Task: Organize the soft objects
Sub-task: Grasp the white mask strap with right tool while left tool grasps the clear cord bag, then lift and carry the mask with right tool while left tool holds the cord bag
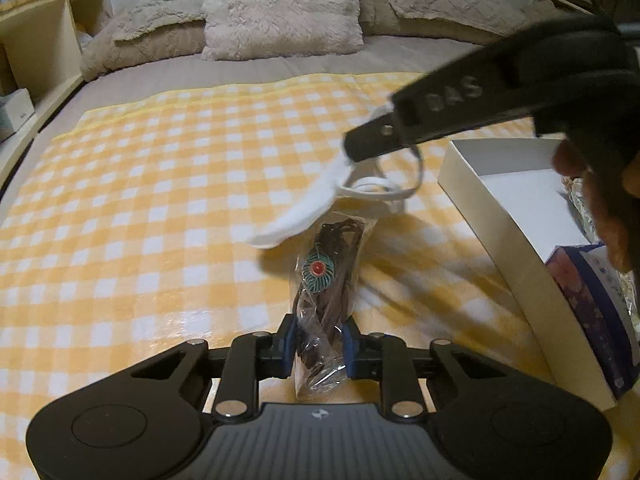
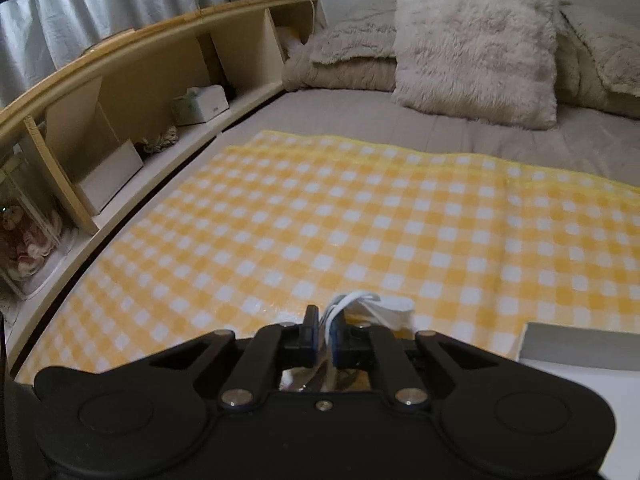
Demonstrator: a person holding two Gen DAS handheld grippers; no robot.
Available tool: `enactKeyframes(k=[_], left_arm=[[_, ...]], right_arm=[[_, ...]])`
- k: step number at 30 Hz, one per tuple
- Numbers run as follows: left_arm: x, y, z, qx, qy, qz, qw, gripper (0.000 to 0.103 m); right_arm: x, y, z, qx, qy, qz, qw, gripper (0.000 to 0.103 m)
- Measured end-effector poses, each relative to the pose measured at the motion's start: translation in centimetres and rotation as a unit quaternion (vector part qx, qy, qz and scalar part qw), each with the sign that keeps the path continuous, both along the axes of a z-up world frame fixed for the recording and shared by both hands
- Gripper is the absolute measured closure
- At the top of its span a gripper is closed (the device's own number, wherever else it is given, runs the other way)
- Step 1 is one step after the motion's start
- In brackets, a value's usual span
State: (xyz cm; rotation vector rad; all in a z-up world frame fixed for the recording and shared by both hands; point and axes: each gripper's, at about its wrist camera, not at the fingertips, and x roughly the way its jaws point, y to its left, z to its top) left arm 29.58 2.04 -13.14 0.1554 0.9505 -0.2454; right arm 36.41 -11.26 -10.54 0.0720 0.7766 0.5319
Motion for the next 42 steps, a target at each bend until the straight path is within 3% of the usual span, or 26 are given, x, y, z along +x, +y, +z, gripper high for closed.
enactKeyframes(k=[7, 12, 30, 42], left_arm=[[-0.8, 0.5, 0.5, 0.014, 0.018, 0.006, 0.9997, 0.079], [-1.4, 1.5, 0.9, 0.019, 0.022, 0.022, 0.9993, 0.079], [-3.9, 2.9, 9.2, -0.037, -0.088, 0.074, 0.9927, 0.079], [-5.9, 1.2, 12.2, -0.068, -0.131, 0.068, 0.9868, 0.079]], right_arm=[[-1.6, -1.1, 1.3, -0.010, -0.012, 0.002, 1.000, 0.100], [-2.3, -2.8, 2.9, 0.012, -0.029, -0.013, 0.999, 0.102], [-7.4, -7.1, 8.6, 0.035, -0.101, -0.028, 0.994, 0.102], [-11.0, -10.4, 10.8, 0.014, -0.131, -0.047, 0.990, 0.102]])
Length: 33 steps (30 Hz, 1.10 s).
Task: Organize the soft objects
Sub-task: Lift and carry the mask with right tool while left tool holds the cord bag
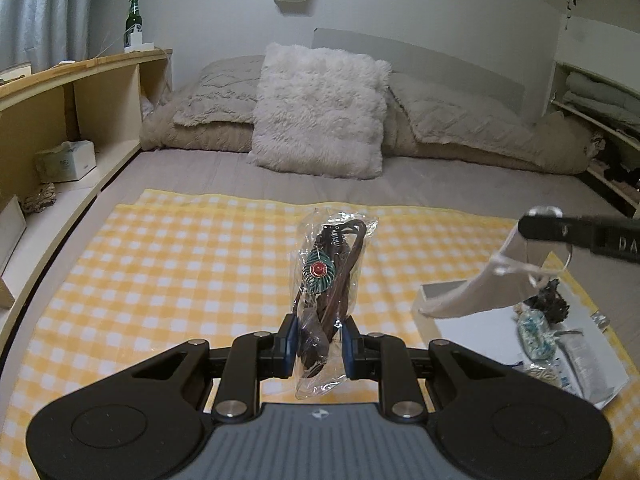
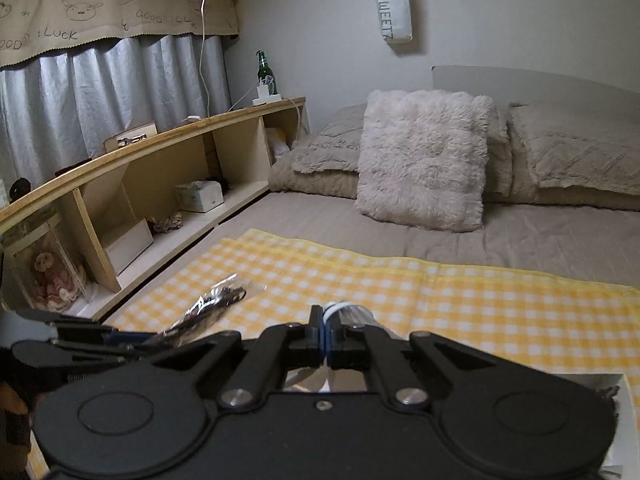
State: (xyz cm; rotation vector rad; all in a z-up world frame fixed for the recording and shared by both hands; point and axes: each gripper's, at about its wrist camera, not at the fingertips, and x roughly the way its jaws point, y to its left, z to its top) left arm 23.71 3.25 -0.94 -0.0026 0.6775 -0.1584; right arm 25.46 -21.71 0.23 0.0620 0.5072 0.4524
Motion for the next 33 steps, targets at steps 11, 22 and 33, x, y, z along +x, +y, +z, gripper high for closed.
enactKeyframes(k=[11, 22, 33], left_arm=[[-0.2, 0.5, 0.1, -0.006, -0.005, 0.009, 0.9999, 0.079], [0.1, 2.4, -0.5, -0.007, 0.009, 0.024, 0.9996, 0.079], [-0.3, 1.7, 0.0, -0.022, 0.008, 0.005, 0.9997, 0.079]], right_arm=[[-3.0, 3.2, -2.6, 0.020, 0.100, 0.120, 0.988, 0.102], [-7.2, 8.7, -11.4, -0.193, 0.260, 0.272, 0.906, 0.075], [-6.5, 12.6, -13.0, -0.310, 0.166, 0.275, 0.895, 0.019]])
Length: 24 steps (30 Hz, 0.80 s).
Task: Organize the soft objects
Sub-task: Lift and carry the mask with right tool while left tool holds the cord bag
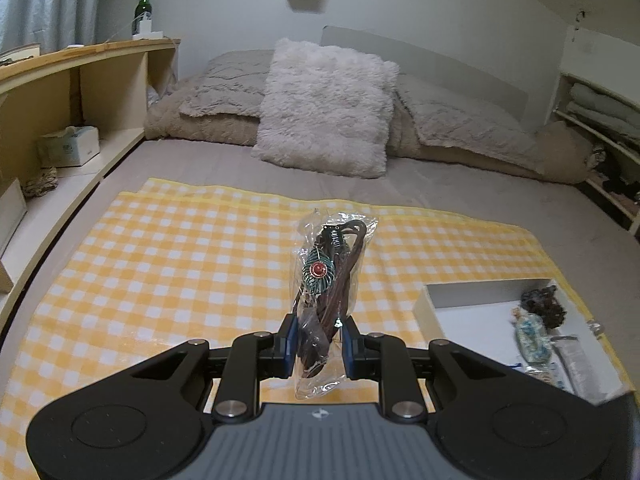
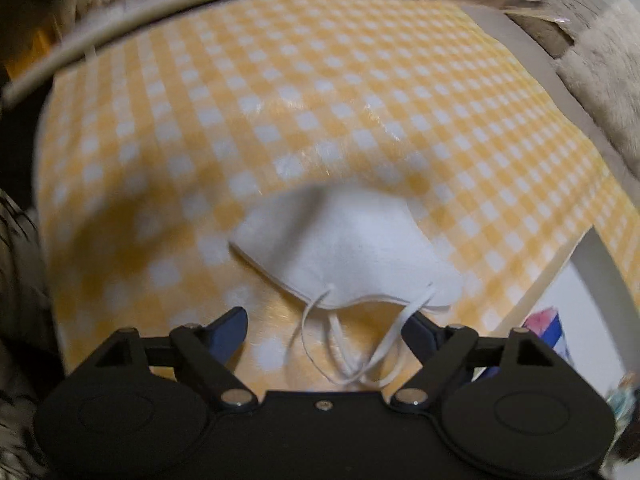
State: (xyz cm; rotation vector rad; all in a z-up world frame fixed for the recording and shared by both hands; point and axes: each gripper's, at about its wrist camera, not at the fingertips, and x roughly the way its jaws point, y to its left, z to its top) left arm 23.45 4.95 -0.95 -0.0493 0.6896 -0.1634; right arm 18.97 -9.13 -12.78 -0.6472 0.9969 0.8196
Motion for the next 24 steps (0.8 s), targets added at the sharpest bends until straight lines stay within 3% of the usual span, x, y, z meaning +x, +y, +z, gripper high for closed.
enactKeyframes(k=[3, 6, 10, 12, 15, 20, 22, 24], left_arm=[[-0.8, 0.0, 0.6, -0.014, -0.005, -0.011, 0.9998, 0.079], [-1.8, 0.1, 1.1, -0.016, -0.011, -0.023, 0.9995, 0.079], [-2.8, 0.6, 1.3, -0.017, -0.005, -0.028, 0.9995, 0.079], [-3.4, 1.1, 1.4, -0.017, -0.001, -0.025, 0.9995, 0.079], [-4.4, 1.8, 1.8, -0.019, 0.001, -0.020, 0.9996, 0.079], [-6.0, 3.2, 2.1, -0.033, 0.003, -0.011, 0.9994, 0.079], [-6.5, 3.5, 2.2, -0.042, 0.004, -0.011, 0.9991, 0.079], [-7.0, 3.8, 2.4, -0.052, 0.004, -0.013, 0.9985, 0.079]], right_arm=[[0.6, 0.0, 0.6, 0.000, 0.018, -0.002, 1.000, 0.019], [0.5, -0.1, 2.3, 0.015, 0.057, 0.040, 0.997, 0.019], [0.0, -0.8, 3.6, 0.051, 0.006, 0.073, 0.996, 0.009], [0.3, -0.6, 2.9, 0.067, -0.034, 0.073, 0.995, 0.003], [1.7, 0.4, 0.4, 0.038, -0.059, 0.088, 0.994, 0.003], [3.3, 1.2, -2.8, 0.016, -0.026, 0.094, 0.995, 0.003], [3.7, 1.3, -3.1, 0.030, -0.004, 0.091, 0.995, 0.006], [4.4, 1.4, -3.3, 0.049, 0.047, 0.081, 0.994, 0.025]])
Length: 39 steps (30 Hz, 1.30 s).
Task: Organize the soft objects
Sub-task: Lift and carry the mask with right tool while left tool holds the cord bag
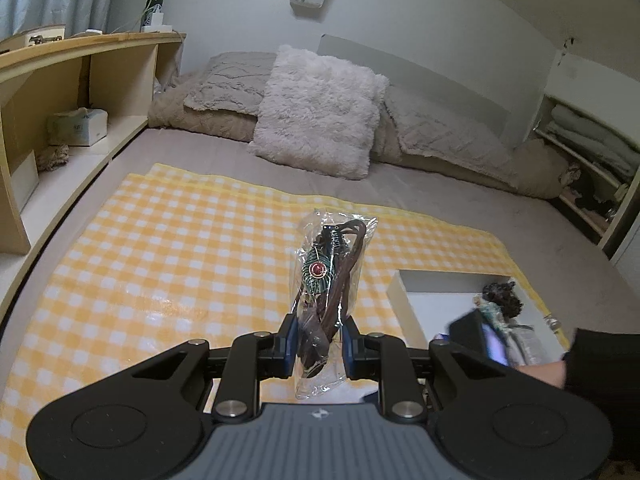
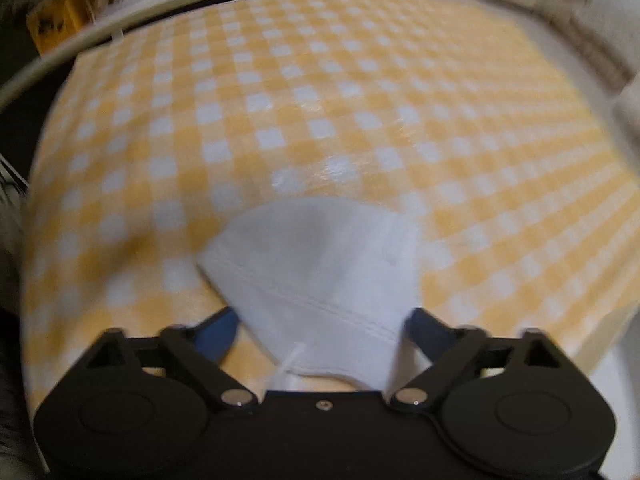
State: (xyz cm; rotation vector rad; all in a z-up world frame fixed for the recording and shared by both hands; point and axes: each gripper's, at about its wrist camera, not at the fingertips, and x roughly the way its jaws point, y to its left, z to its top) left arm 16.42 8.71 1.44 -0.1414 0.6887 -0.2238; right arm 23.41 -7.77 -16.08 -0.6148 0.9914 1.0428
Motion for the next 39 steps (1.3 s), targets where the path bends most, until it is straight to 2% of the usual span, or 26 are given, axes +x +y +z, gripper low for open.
enactKeyframes(k=[1, 2, 4, 5, 6, 8, 14, 24, 31, 39], left_arm=[[-0.1, 0.1, 0.1, -0.005, -0.001, -0.002, 1.0000, 0.079], [-0.3, 0.1, 0.3, -0.011, -0.002, -0.005, 0.9999, 0.079], [-0.8, -0.1, 0.5, -0.025, -0.004, -0.011, 0.9996, 0.079], [-1.0, -0.2, 0.6, -0.032, -0.005, -0.014, 0.9994, 0.079], [-1.2, -0.4, 0.7, -0.039, -0.008, -0.018, 0.9991, 0.079], [-1.7, -0.9, 1.0, -0.044, -0.013, -0.025, 0.9986, 0.079], [-2.6, -2.8, 1.3, -0.038, -0.024, -0.045, 0.9980, 0.079], [-3.0, -4.5, 2.1, -0.037, -0.042, -0.051, 0.9971, 0.079], [-1.4, -6.3, 2.3, -0.046, -0.039, -0.068, 0.9959, 0.079], [1.2, -10.3, 2.3, -0.064, -0.046, -0.098, 0.9920, 0.079]], right_arm=[[0.4, 0.0, -0.1, 0.011, 0.020, -0.004, 1.000, 0.027], [0.3, 0.0, -0.1, 0.014, 0.019, -0.004, 1.000, 0.029], [0.1, 0.1, 0.1, 0.021, 0.017, 0.008, 1.000, 0.041], [0.0, 0.0, 0.2, 0.028, 0.019, 0.009, 0.999, 0.055], [-0.1, 0.0, 0.4, 0.034, 0.021, 0.008, 0.999, 0.075], [-0.6, 0.0, 0.8, 0.038, 0.018, 0.001, 0.999, 0.097], [-2.4, -0.6, 2.8, 0.051, -0.009, -0.008, 0.999, 0.102], [-3.1, -5.6, 8.6, 0.126, -0.062, -0.091, 0.986, 0.102], [-3.6, -10.6, 12.4, 0.160, -0.105, -0.171, 0.966, 0.102], [-2.8, -16.9, 14.7, 0.189, -0.141, -0.267, 0.934, 0.102]])
